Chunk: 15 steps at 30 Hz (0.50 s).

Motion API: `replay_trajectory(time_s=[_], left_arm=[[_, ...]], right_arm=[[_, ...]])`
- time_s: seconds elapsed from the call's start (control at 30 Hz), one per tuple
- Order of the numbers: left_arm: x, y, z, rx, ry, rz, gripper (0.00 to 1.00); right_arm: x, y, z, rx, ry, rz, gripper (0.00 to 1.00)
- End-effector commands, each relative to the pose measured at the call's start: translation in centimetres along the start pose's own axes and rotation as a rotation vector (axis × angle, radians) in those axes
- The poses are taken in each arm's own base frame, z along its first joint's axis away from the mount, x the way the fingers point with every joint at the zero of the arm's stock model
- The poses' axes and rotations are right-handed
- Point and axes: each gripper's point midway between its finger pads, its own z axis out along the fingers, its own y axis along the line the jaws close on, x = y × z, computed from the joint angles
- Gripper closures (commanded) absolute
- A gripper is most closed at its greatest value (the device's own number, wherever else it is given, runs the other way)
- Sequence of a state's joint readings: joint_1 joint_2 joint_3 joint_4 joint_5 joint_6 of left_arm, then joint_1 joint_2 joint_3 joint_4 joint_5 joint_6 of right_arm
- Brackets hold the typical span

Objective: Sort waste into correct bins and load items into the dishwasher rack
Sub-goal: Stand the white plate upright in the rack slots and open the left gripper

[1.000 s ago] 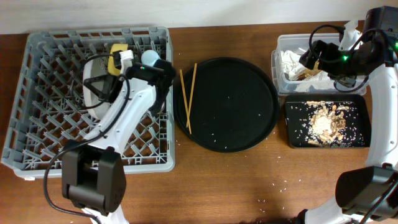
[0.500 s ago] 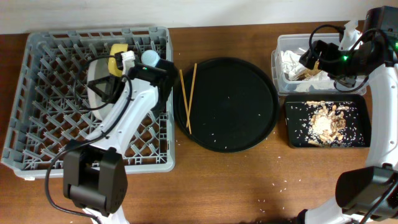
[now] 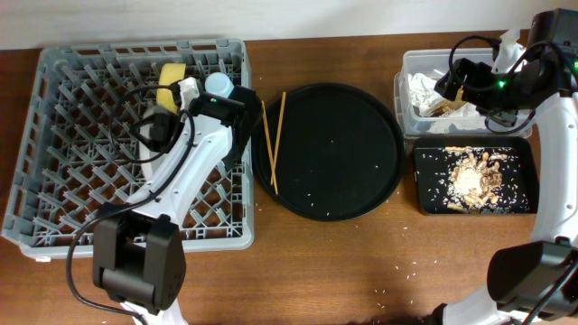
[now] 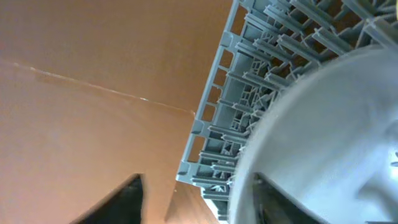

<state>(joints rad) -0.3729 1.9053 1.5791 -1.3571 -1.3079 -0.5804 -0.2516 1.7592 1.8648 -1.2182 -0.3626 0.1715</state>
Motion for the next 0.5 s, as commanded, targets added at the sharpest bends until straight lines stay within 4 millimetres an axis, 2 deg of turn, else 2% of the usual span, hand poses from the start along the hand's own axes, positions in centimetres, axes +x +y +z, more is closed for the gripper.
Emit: replay_trajectory(time_s=[0.0, 0.1, 0.23, 0.3, 0.37, 0.47], left_arm=[[-0.3, 0.9, -0.2, 0.007, -0.004, -0.036, 0.35], [-1.5, 1.4, -0.7, 0.049, -0.002, -0.040, 0.33], [-4.3, 1.8, -2.4, 0.236, 0.006, -0.091, 0.27], [-6.4, 0.9, -4.4, 0.448, -0.015, -0.085, 0.26], [-8.6, -0.3, -7.4, 0.694, -0.073, -0.073, 0.26], [-10.3, -1.1, -10.4, 0.897, -0.129, -0.093, 0.26]], right_arm=[[0.0, 0.0, 0.2, 0.007, 0.002, -0.015, 0.01], [0.0, 0.0, 0.2, 0.007, 0.002, -0.015, 0.01], [0.0, 0.0, 0.2, 0.006, 0.002, -0.015, 0.01], [0.0, 0.0, 0.2, 0.006, 0.002, -0.015, 0.01], [0.0, 0.0, 0.2, 0.006, 0.002, -0.015, 0.01], [0.0, 0.0, 0.2, 0.006, 0.003, -0.014, 0.01]])
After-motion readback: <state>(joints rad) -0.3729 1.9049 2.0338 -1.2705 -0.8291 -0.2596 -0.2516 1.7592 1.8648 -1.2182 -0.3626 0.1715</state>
